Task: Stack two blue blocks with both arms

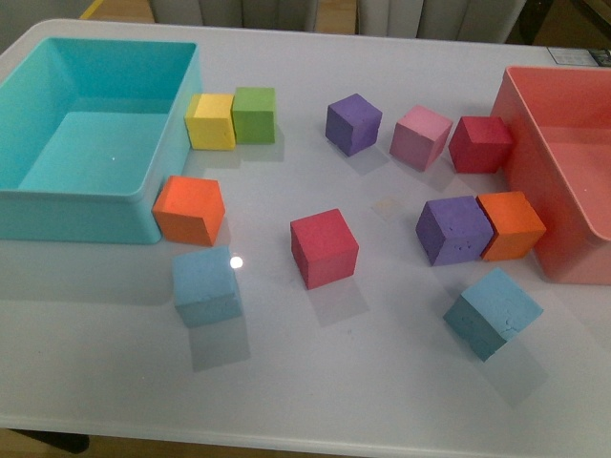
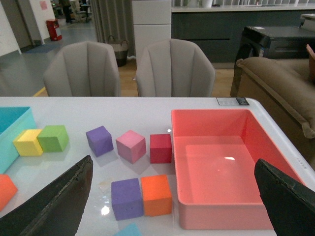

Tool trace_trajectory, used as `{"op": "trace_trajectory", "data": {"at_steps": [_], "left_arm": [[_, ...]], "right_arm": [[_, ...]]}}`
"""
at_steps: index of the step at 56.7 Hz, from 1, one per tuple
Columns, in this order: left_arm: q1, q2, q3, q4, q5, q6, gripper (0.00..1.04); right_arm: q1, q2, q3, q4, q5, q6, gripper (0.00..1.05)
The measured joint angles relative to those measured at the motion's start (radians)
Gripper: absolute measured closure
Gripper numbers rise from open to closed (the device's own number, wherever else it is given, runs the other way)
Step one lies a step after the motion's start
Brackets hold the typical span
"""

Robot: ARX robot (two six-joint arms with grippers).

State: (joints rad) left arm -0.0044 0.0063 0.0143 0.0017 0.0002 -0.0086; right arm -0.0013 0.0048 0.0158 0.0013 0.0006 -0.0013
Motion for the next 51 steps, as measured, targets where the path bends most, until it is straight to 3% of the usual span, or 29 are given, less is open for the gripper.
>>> {"op": "trace_trajectory", "data": {"at_steps": [42,44,48,51], "left_arm": [[0.000,0.000,0.000,0.000,0.000,0.000,0.09],[0.000,0.000,0.000,0.000,0.000,0.000,0.09],[0.000,0.000,0.000,0.000,0.000,0.000,0.09],[0.000,0.000,0.000,0.000,0.000,0.000,0.09]], "right_arm": [[0.000,0.000,0.000,0.000,0.000,0.000,0.09],[-0.010,0.033,0.023,-0.064,-0.034,-0.012,0.09],[-0.025,0.281,0.178,-0.390,-0.155,-0.050,0.09],[-0.034,0.457,0.227,-0.427,-0.178,-0.098,0.09]]}}
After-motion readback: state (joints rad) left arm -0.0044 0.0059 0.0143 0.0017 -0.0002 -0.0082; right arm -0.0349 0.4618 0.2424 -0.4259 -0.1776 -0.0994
